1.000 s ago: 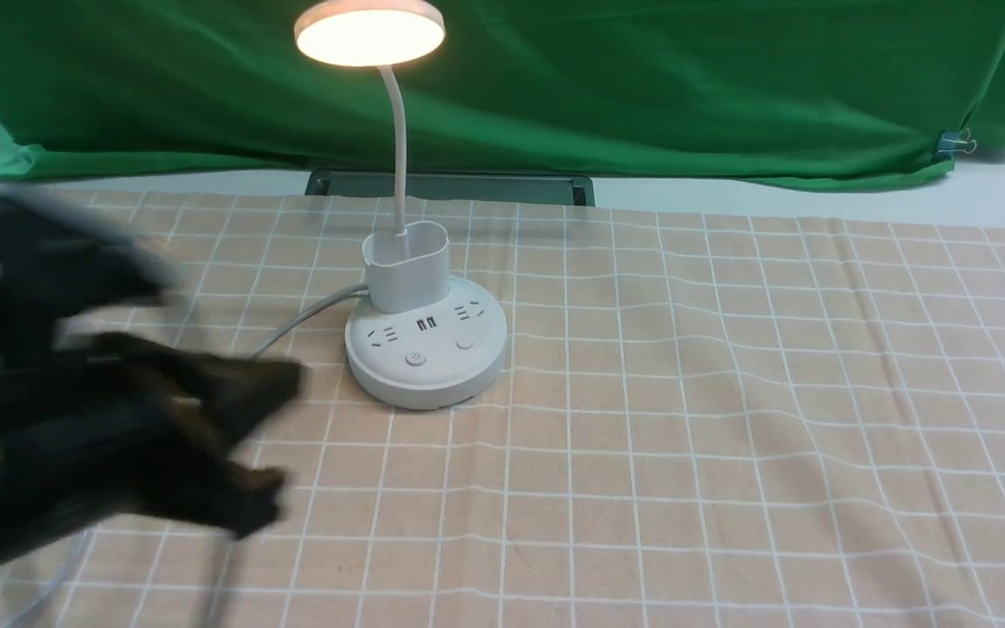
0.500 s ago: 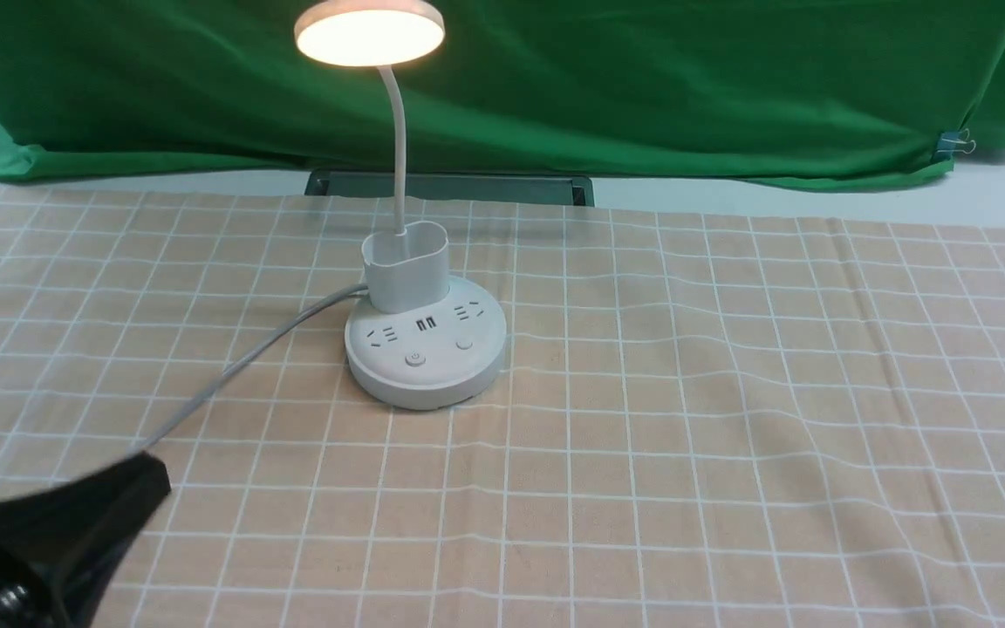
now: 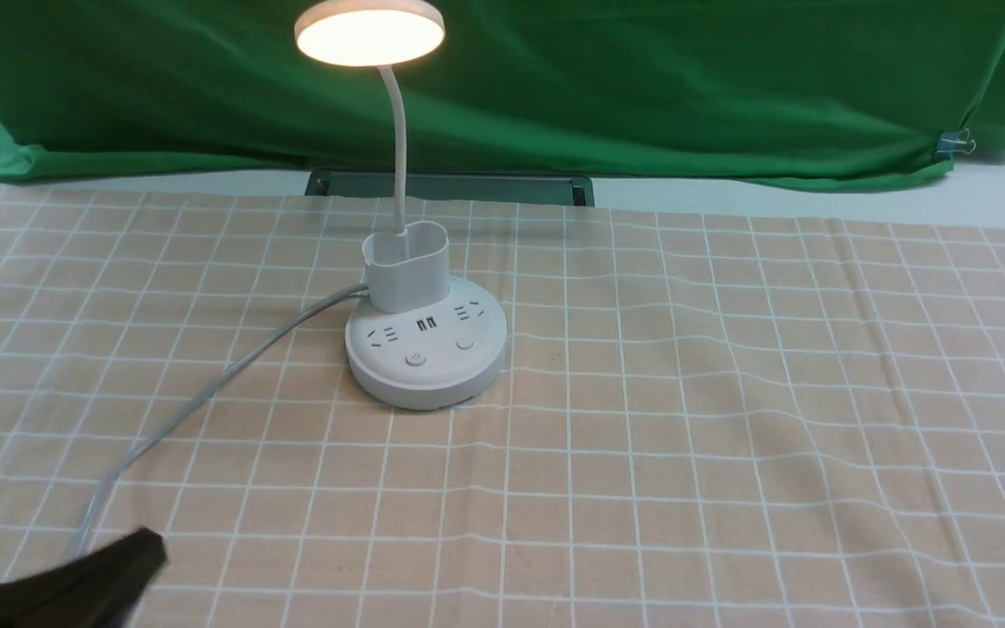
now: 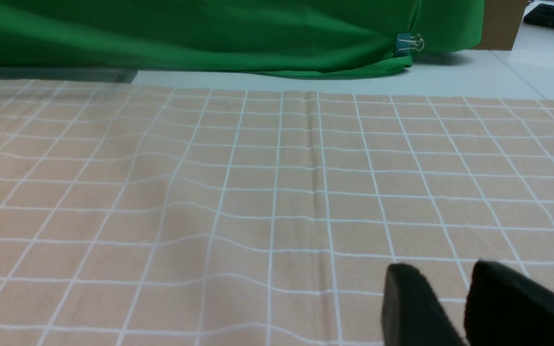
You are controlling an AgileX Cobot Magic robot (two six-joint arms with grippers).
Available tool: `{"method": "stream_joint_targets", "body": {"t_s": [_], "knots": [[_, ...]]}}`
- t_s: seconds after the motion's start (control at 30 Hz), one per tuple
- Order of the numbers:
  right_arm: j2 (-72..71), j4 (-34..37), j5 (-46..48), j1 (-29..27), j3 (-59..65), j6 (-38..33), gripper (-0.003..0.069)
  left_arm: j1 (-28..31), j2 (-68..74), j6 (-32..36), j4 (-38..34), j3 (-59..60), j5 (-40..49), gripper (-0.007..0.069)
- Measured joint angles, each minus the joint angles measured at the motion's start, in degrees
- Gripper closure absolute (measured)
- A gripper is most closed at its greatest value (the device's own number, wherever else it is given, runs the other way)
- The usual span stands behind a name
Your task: Turn on the table lamp on the light coffee tablecloth with your hand.
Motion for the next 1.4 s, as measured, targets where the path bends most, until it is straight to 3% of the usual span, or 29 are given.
{"method": "stream_joint_targets", "body": {"t_s": [0.37, 0.5, 0.67, 0.87, 1.4], "knots": [[0.0, 0.0, 0.0, 0.0, 0.0, 0.0, 0.0419, 19.9, -15.0, -4.4, 5.8, 0.1, 1.5, 0.0624], [0.0, 0.0, 0.0, 0.0, 0.0, 0.0, 0.0419, 25.6, -15.6, -10.7, 6.9, 0.1, 8.4, 0.0624], [0.0, 0.0, -0.1, 0.0, 0.0, 0.0, 0.0419, 25.5, -15.6, -14.4, 7.3, 0.1, 21.0, 0.0624], [0.0, 0.0, -0.1, 0.0, 0.0, 0.0, 0.0419, 23.0, -15.6, -14.4, 7.3, 0.1, 22.2, 0.0624], [0.0, 0.0, 0.0, 0.0, 0.0, 0.0, 0.0419, 22.8, -15.7, -13.9, 7.1, 0.1, 21.3, 0.0624]]}}
